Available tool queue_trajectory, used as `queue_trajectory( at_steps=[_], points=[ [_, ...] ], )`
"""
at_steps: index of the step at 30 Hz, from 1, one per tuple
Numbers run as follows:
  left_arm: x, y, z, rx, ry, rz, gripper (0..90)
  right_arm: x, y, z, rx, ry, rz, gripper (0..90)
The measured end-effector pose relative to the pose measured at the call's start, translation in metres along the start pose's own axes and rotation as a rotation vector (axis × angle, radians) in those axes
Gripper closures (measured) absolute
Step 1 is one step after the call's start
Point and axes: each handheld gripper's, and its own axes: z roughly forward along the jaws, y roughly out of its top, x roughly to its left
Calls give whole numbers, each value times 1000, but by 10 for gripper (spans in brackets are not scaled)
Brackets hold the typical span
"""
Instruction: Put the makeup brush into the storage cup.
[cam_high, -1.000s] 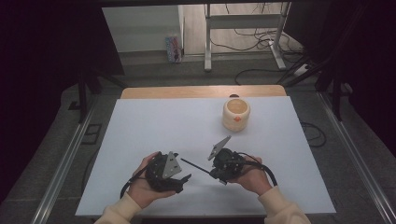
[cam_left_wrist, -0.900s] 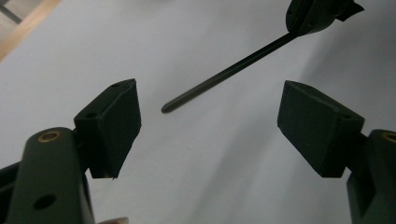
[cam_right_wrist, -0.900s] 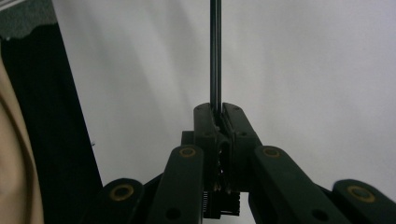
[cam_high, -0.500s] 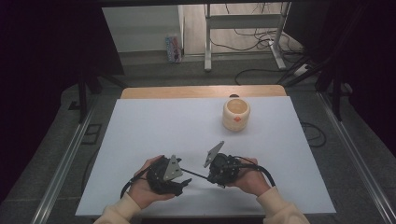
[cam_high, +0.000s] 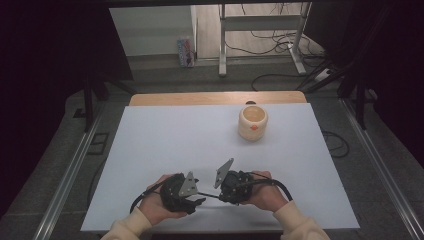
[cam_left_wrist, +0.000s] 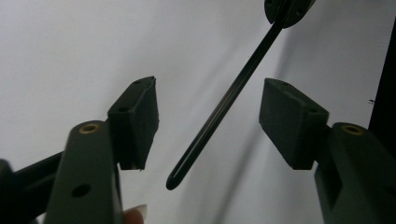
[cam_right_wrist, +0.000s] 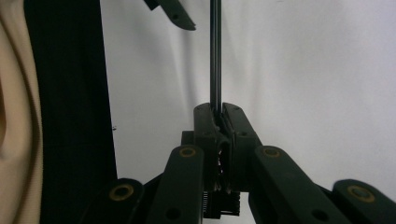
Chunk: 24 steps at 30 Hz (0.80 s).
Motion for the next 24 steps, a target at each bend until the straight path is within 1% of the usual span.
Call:
queue_trajectory(
  at_steps=[5, 7, 8, 9, 11, 13, 15, 18, 20, 22, 23, 24],
  points=[
    [-1, 1, 1, 15, -17, 12, 461, 2, 1, 3, 11, -1, -20, 859],
    [-1, 1, 2, 21, -27, 16, 492, 3, 1, 3, 17, -17, -29, 859],
    [-1, 1, 3, 24, -35, 19, 508, 3, 1, 3, 14, -6, -33, 859],
    [-2, 1, 4, 29, -41, 25, 527, 4, 2, 2, 14, -9, -39, 859],
    [-2, 1, 5, 36, -56, 36, 572, 4, 2, 3, 6, 5, -49, 859],
    [-3, 1, 7, 45, -75, 46, 641, 5, 3, 2, 11, -7, -57, 859],
    [-4, 2, 7, 56, -88, 55, 695, 6, 3, 3, 6, 4, -59, 859],
    [-5, 2, 8, 74, -116, 67, 745, 6, 3, 3, 6, 13, -68, 856],
    [-6, 2, 8, 95, -138, 88, 778, 6, 3, 2, 4, 8, -76, 848],
    [-7, 3, 8, 99, -174, 101, 827, 5, 2, 2, -7, -2, -68, 829],
    [-8, 3, 8, 95, -193, 98, 846, 4, 1, 1, -16, 2, -62, 820],
    [-8, 4, 8, 95, -195, 98, 853, 2, 0, 0, -27, 2, -47, 814]
  ],
)
